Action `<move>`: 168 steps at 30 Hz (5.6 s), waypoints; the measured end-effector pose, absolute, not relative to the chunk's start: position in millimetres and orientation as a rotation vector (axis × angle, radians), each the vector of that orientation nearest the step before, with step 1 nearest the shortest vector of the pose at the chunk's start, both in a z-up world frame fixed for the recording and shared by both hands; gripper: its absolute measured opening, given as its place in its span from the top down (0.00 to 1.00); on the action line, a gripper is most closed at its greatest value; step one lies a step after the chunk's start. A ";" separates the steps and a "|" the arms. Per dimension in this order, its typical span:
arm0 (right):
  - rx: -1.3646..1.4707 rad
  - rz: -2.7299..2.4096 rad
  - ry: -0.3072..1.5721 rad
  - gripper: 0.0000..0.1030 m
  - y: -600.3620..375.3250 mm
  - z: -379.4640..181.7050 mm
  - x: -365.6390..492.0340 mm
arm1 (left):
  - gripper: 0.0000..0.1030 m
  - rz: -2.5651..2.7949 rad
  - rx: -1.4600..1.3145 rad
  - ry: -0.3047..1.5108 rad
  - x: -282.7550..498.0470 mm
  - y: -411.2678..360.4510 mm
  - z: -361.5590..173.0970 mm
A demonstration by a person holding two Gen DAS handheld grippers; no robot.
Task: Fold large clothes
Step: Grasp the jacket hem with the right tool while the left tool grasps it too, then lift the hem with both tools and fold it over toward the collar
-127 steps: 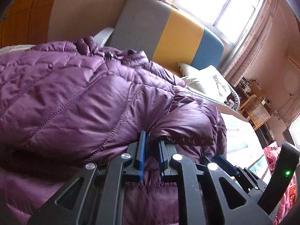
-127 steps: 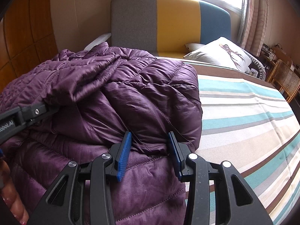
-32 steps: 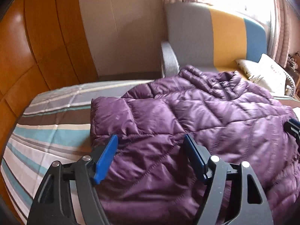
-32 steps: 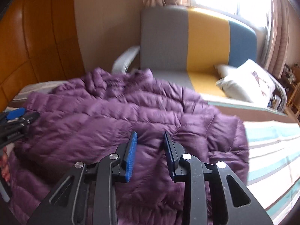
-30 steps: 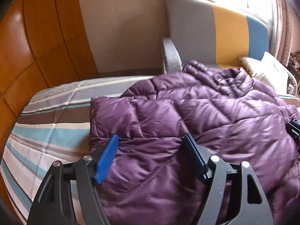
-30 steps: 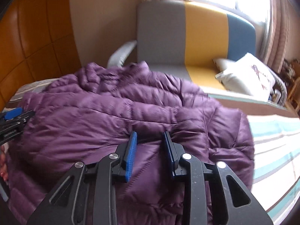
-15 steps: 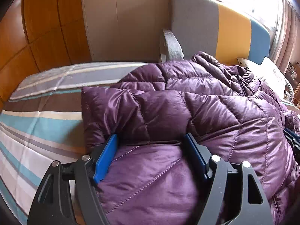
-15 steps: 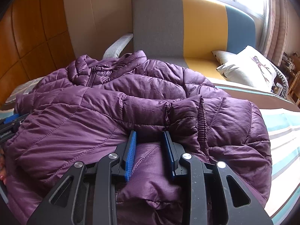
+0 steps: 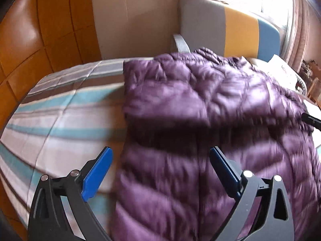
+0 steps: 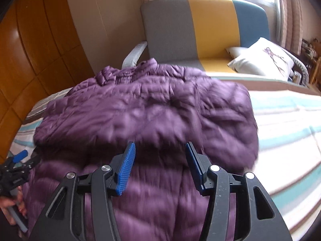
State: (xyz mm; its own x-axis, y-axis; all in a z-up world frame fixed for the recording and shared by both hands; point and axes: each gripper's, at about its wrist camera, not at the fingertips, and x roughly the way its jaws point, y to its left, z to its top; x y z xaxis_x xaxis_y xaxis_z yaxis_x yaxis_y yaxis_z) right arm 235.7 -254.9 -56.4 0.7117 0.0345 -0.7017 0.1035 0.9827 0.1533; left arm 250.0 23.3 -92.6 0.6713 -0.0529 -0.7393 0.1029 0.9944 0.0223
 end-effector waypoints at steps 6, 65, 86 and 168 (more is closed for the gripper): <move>0.195 -0.045 0.788 0.50 -256.2 -59.6 189.5 | 0.04 -0.091 0.074 0.849 218.0 29.5 -101.8; 0.441 0.139 0.857 0.95 -304.6 -71.6 -22.8 | 0.95 -0.500 0.048 0.790 45.1 83.1 -78.9; 0.711 0.544 0.484 0.97 -318.0 -3.3 -36.5 | 0.96 -0.683 -0.233 0.440 21.7 118.7 -0.1; 0.666 0.115 0.726 0.43 -353.8 -104.6 140.1 | 0.18 -0.377 -0.452 0.841 243.9 85.1 -122.7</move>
State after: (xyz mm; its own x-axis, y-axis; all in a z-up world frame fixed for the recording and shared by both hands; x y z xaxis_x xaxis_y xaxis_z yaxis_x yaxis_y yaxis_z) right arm 140.1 -353.8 -104.6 0.7515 0.3196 -0.5772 0.1252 0.7899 0.6004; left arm 243.9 85.1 -122.7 0.6115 -0.4877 -0.6231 0.1401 0.8418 -0.5213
